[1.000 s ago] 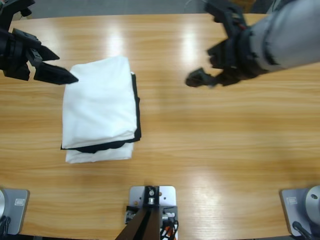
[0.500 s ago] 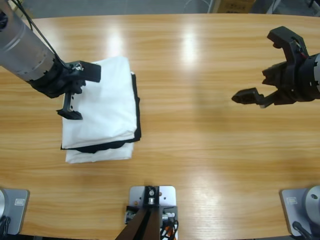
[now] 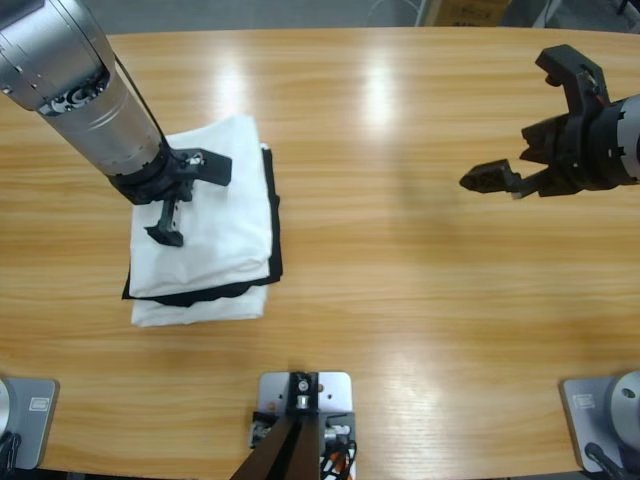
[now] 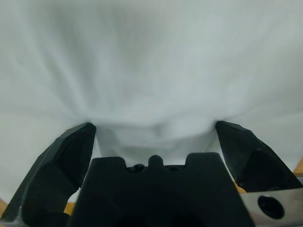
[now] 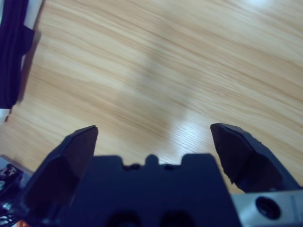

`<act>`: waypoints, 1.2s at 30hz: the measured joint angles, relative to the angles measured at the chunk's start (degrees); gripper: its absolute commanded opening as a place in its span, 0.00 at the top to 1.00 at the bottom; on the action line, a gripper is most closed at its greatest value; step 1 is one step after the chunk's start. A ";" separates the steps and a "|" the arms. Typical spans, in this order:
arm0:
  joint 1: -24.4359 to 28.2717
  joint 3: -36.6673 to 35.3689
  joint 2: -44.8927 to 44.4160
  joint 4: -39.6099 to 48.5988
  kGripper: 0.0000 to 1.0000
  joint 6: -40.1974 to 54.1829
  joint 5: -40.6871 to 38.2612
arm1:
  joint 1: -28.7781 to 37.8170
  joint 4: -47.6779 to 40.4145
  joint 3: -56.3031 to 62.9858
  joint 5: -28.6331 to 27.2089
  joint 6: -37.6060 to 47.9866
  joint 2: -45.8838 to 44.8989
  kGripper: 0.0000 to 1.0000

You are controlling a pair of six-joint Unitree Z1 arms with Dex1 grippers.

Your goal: Fold clothes

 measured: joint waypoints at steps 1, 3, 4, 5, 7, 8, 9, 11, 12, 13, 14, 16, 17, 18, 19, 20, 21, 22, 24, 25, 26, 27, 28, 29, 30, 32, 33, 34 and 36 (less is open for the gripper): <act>0.00 0.31 0.14 -0.36 0.01 -0.04 -0.50 | -0.12 -0.08 0.15 0.00 0.00 0.20 0.00; 0.01 0.50 0.71 -0.74 0.03 -0.07 -1.34 | -0.41 -0.39 0.32 0.00 0.00 0.58 0.00; 0.03 0.50 1.11 -0.79 0.03 -0.13 -1.73 | -0.60 -0.65 0.32 0.00 0.00 0.77 0.00; 0.07 0.50 1.45 -0.83 0.03 -0.15 -2.17 | -0.85 -0.89 0.32 0.00 0.00 0.95 0.00; 0.18 0.49 1.88 -0.87 0.03 -0.16 -3.04 | -1.65 -1.19 0.32 0.00 0.00 1.31 0.00; 0.21 0.49 1.97 -0.87 0.03 -0.16 -3.41 | -2.03 -1.26 0.33 0.00 0.00 1.39 0.00; 0.25 0.49 2.06 -0.87 0.03 -0.16 -3.58 | -2.36 -1.39 0.33 0.00 0.00 1.41 0.00; 0.46 0.49 2.37 -0.87 0.04 -0.17 -3.58 | -2.89 -1.76 0.34 0.00 0.00 1.58 0.00; 0.73 0.48 2.51 -0.87 0.05 -0.24 -3.58 | -3.05 -2.01 0.34 0.00 0.00 1.70 0.00; 1.06 0.41 2.68 -0.87 0.06 -0.50 -3.59 | -3.17 -2.28 0.34 0.00 0.00 1.81 0.00; 1.52 0.28 2.92 -0.87 0.07 -1.10 -3.68 | -3.27 -2.48 0.34 0.00 0.00 1.92 0.00; 3.16 -0.19 3.69 -0.87 0.10 -3.35 -4.19 | -3.67 -2.66 0.34 0.00 0.00 2.09 0.00; 4.22 -0.58 4.15 -0.86 0.10 -5.20 -4.55 | -4.08 -2.68 0.34 0.00 0.00 2.21 0.00; 5.55 -1.19 4.57 -0.86 0.10 -7.38 -4.86 | -4.49 -2.68 0.34 0.00 0.00 2.40 0.00; 7.01 -2.06 4.99 -0.86 0.10 -9.57 -5.10 | -4.71 -2.68 0.34 0.00 0.00 2.58 0.00; 8.83 -3.07 5.45 -0.86 0.10 -11.91 -5.20 | -4.83 -2.68 0.34 0.00 0.00 2.77 0.00; 10.58 -4.32 5.97 -0.86 0.10 -13.80 -5.21 | -4.91 -2.71 0.34 0.00 0.00 3.00 0.00; 12.36 -5.74 6.69 -0.86 0.10 -15.22 -5.21 | -4.95 -2.78 0.35 0.00 0.00 3.31 0.00; 15.13 -8.97 8.29 -0.86 0.10 -17.14 -5.20 | -5.13 -3.09 0.35 0.00 0.00 4.04 0.00; 16.00 -10.66 9.04 -0.85 0.09 -18.59 -5.05 | -5.30 -3.36 0.35 0.00 0.00 4.27 0.00; 16.98 -12.61 9.98 -0.85 0.09 -21.74 -4.82 | -5.52 -3.67 0.35 0.00 0.00 4.44 0.00; 17.99 -14.63 10.97 -0.85 0.10 -25.52 -4.71 | -5.83 -3.94 0.35 0.00 0.00 4.64 0.00; 19.25 -16.85 11.99 -0.85 0.09 -29.25 -4.62 | -6.15 -4.12 0.35 0.00 0.00 4.88 0.00; 20.52 -19.37 13.17 -0.85 0.09 -32.62 -4.49 | -6.56 -4.33 0.35 0.00 0.00 5.23 0.00; 21.74 -22.09 14.54 -0.84 0.09 -35.60 -4.33 | -7.05 -4.52 0.35 0.00 0.00 5.67 0.00; 24.04 -28.73 17.74 -0.25 0.09 -40.44 -3.98 | -7.84 -5.03 0.35 0.00 0.00 6.83 0.00; 25.21 -33.18 19.73 0.83 0.09 -42.30 -3.90 | -8.08 -5.31 0.35 0.01 0.00 7.31 0.00; 26.24 -38.25 22.08 2.74 0.09 -43.55 -3.77 | -8.28 -5.56 0.35 0.09 0.00 7.71 0.00; 28.08 -51.20 27.71 8.48 0.09 -44.78 -3.08 | -8.63 -6.26 0.35 0.14 0.00 8.91 0.00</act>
